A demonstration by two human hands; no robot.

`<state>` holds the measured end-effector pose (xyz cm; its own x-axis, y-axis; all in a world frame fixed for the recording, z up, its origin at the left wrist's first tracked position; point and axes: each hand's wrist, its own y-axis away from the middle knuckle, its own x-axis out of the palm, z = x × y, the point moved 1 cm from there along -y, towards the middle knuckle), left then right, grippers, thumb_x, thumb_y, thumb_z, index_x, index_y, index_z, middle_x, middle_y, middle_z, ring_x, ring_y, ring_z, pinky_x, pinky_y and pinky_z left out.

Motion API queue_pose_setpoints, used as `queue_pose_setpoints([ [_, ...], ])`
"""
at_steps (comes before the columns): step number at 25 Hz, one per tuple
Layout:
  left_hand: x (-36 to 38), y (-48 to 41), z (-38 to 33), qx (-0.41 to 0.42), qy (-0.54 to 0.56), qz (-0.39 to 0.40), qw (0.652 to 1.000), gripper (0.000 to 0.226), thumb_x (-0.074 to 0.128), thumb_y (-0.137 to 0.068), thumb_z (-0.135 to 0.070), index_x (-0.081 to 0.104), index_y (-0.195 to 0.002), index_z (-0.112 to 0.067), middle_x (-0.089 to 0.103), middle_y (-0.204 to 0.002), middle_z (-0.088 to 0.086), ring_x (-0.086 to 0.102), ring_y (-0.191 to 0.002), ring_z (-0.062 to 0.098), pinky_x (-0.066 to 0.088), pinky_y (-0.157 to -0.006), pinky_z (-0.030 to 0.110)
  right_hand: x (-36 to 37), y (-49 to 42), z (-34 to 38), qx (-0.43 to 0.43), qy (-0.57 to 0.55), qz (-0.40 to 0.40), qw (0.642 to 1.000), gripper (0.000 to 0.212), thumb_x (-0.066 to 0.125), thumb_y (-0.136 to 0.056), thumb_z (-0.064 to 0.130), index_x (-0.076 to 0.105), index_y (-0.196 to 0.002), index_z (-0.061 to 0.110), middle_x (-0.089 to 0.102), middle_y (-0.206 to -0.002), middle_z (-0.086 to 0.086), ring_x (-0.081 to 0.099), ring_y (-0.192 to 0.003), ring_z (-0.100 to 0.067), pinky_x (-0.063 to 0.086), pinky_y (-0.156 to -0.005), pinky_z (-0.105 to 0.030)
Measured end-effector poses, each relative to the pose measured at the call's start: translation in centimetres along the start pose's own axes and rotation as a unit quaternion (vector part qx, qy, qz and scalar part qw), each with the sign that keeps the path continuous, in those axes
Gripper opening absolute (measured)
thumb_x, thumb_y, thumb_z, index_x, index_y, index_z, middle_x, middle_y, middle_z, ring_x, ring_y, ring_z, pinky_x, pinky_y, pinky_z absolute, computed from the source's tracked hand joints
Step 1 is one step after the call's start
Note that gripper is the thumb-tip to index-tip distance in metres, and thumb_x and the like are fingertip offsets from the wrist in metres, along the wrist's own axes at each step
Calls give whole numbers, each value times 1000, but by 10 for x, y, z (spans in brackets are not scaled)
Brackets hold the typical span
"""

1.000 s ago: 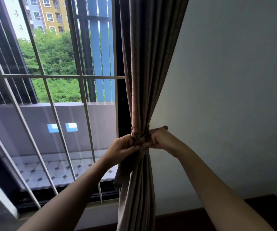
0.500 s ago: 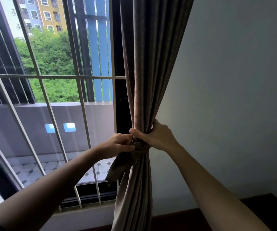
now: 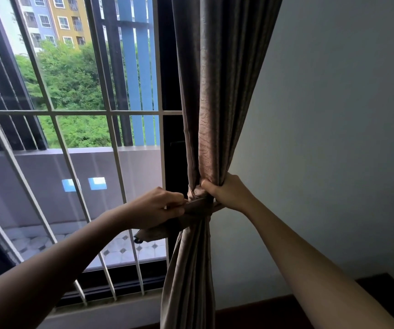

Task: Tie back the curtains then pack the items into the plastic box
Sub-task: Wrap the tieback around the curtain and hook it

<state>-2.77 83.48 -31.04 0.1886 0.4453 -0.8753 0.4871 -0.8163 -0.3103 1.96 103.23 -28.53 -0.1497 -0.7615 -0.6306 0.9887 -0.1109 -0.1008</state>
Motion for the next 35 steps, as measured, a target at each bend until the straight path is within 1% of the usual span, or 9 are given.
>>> queue_pose_setpoints([
  [5, -2, -7, 14, -39, 95, 29, 994, 20, 55, -88, -24, 49, -69, -17, 46, -61, -9, 43, -57, 7, 33, -54, 16, 3, 0, -7, 1, -35, -23, 999, 37, 60, -85, 40, 64, -108, 11, 65, -99, -7, 64, -92, -23, 53, -84, -37],
  [8, 10, -10, 20, -90, 253, 35, 963, 20, 60, -81, -29, 49, -65, -22, 44, -60, -12, 40, -59, 3, 32, -55, 16, 13, 5, -12, -13, -69, -56, 996, 32, 60, -87, 41, 64, -102, 13, 63, -85, 3, 63, -84, -13, 51, -78, -25],
  [13, 41, -12, 23, -106, 423, -31, 899, 45, 67, -77, -25, 49, -91, 14, 51, -81, 15, 48, -75, 23, 41, -65, 29, 28, 17, -14, -23, -57, -110, 992, 58, 71, -70, 57, 61, -111, 17, 62, -86, 11, 60, -80, -6, 43, -67, -7],
  [15, 49, -14, 20, -112, 431, -94, 891, 41, 69, -77, -24, 47, -83, 10, 48, -72, 12, 45, -68, 21, 38, -59, 26, 31, 17, -17, -29, -30, -84, 996, 67, 75, -63, 57, 59, -115, 18, 62, -90, 10, 59, -83, -5, 41, -67, -3],
  [18, 40, -16, 67, -108, 411, -96, 900, 22, 70, -82, -7, 48, -74, -8, 60, -61, -5, 56, -59, 3, 45, -54, 15, 53, -3, 5, 24, -53, -163, 985, 54, 77, -69, 47, 64, -113, 18, 68, -92, 9, 63, -83, -3, 43, -67, -2],
  [21, 51, -22, 60, -121, 407, -133, 896, 18, 78, -71, -25, 63, -81, -27, 71, -78, 3, 70, -75, 17, 56, -70, 27, 43, 4, -5, 26, -79, -141, 986, 34, 75, -76, 35, 65, -104, 18, 64, -81, 15, 61, -77, 4, 44, -62, -1],
  [26, 60, -24, 54, -96, 428, -154, 886, 18, 82, -70, -22, 72, -85, -21, 73, -78, 3, 70, -77, 13, 56, -73, 26, 42, 16, -9, 61, -100, -166, 979, 47, 76, -74, 37, 59, -117, 26, 67, -100, 12, 63, -98, -8, 52, -88, -28],
  [31, 60, -42, 39, 13, 419, -36, 907, 10, 69, -83, -20, 76, -87, -24, 74, -80, -5, 69, -79, 8, 55, -74, 25, 49, 36, -2, 100, -129, -317, 934, 73, 86, -54, 47, 48, -114, 32, 64, -94, 18, 60, -87, 4, 46, -73, -5],
  [35, 58, -54, 40, 48, 351, 27, 935, 19, 68, -83, -31, 74, -99, -25, 75, -93, -4, 70, -88, 14, 56, -82, 31, 51, 42, 0, 120, -13, -412, 903, 48, 78, -69, 47, 57, -106, 26, 55, -77, 24, 56, -71, 1, 33, -56, 7],
])
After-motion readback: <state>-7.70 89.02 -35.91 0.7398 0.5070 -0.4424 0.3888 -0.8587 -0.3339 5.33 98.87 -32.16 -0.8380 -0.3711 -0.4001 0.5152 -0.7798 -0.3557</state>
